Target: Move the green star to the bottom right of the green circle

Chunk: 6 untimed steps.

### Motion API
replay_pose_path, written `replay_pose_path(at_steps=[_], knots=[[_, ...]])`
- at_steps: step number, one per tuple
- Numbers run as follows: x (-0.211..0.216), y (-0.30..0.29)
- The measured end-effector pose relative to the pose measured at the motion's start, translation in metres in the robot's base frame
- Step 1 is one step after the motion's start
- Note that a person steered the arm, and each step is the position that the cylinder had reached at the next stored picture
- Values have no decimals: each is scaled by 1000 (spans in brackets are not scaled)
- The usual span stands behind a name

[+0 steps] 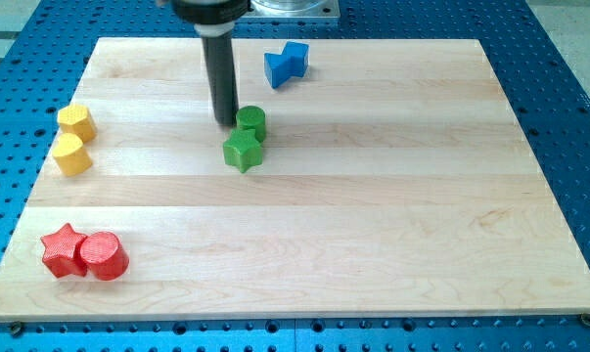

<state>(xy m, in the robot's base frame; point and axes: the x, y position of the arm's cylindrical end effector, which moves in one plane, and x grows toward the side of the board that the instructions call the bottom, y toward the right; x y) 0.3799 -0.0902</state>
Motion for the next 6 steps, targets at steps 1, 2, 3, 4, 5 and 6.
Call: replay_pose_path(at_steps=[1,2,3,4,5,6], knots=[[29,39],[41,-16],[98,-26],[81,14],[62,54],[84,43]])
